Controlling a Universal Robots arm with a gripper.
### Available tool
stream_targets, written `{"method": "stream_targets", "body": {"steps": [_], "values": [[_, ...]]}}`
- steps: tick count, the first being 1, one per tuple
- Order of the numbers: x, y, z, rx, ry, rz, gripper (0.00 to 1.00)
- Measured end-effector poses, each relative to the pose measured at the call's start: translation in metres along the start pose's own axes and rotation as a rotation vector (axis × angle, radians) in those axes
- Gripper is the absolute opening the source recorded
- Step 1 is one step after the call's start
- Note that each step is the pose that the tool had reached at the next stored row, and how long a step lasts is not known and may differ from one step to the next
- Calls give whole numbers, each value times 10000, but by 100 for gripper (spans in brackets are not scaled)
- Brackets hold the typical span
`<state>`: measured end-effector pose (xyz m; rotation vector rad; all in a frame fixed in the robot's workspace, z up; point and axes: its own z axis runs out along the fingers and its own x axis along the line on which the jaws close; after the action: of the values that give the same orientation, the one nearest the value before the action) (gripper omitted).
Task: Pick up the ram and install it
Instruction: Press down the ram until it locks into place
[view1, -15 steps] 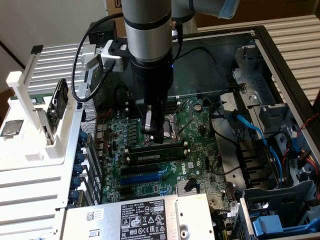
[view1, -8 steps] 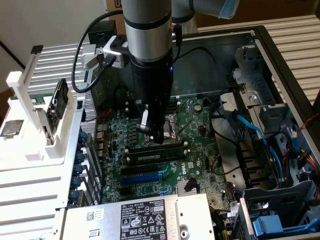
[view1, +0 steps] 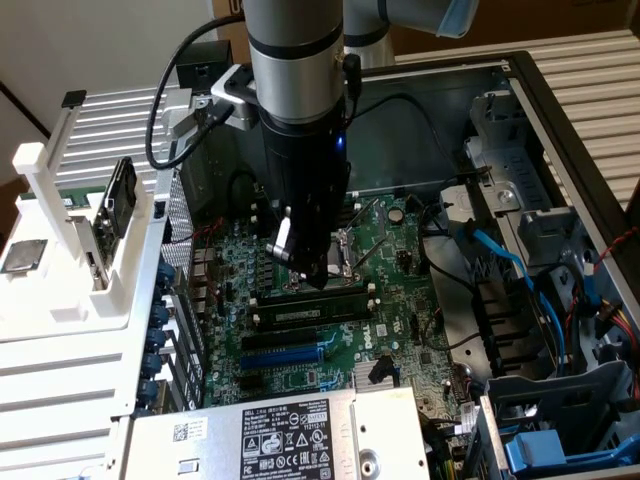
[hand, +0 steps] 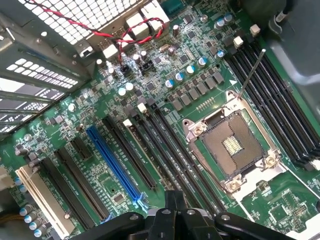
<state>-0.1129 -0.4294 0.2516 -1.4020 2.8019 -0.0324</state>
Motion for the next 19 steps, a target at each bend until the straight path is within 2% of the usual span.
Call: {"method": "stream_targets", "body": {"steps": [9,19], "values": [[0,-1,0,-2,24,1113,10],[0,0,0,-4,58,2584,10]]}}
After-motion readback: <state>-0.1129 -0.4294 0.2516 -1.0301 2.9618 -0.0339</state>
